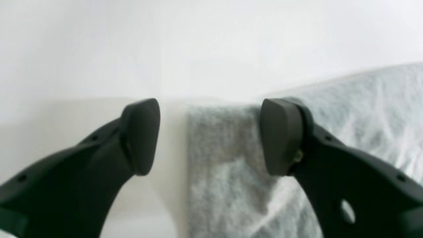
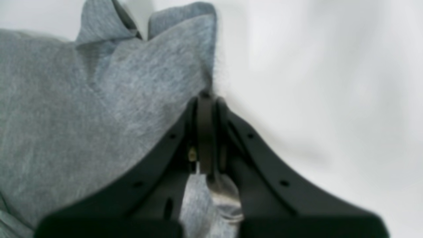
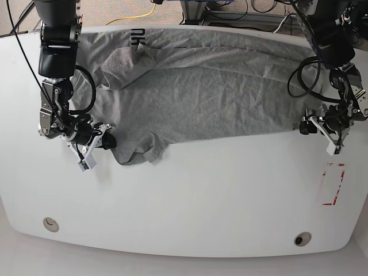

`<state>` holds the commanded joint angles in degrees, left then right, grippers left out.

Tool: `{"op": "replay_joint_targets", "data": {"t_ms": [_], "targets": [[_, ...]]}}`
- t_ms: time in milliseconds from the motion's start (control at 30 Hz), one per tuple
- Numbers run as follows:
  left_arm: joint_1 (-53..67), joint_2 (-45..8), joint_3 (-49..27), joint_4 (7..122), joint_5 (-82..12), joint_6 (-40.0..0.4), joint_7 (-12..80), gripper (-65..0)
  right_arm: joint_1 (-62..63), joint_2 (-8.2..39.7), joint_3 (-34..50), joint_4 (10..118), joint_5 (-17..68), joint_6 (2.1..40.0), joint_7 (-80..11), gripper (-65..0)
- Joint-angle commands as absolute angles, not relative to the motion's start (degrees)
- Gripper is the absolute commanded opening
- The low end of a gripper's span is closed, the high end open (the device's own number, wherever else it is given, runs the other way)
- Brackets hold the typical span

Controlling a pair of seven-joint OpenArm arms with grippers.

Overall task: Layout the t-shirt on the table in an organized manner, then fold the t-shirt properly
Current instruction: 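Grasp the hem corners of the grey shirt with both grippers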

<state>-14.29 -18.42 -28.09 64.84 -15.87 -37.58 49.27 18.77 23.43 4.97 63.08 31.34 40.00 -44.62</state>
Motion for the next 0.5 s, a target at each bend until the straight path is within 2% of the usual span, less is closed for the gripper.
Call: {"op": "replay_joint_targets", "data": {"t_ms": [400, 433, 500], "targets": [[-16.48, -17.19, -26.07, 57.89, -15.87, -37.76, 49.36, -20.8, 17.8, 23.43, 5.05, 63.08, 31.6, 40.0, -44.62, -63.3], [-16.4, -17.19, -25.63, 58.07, -15.96, -37.85, 49.45, -21.4, 17.8, 23.43, 5.05, 63.08, 31.6, 40.0, -44.62, -63.3], [-16.04, -17.1, -23.6, 58.77, -15.96, -37.85, 49.45, -28.2, 17.71, 23.43, 5.05, 63.08, 31.6, 40.0, -44.62, -63.3]]}}
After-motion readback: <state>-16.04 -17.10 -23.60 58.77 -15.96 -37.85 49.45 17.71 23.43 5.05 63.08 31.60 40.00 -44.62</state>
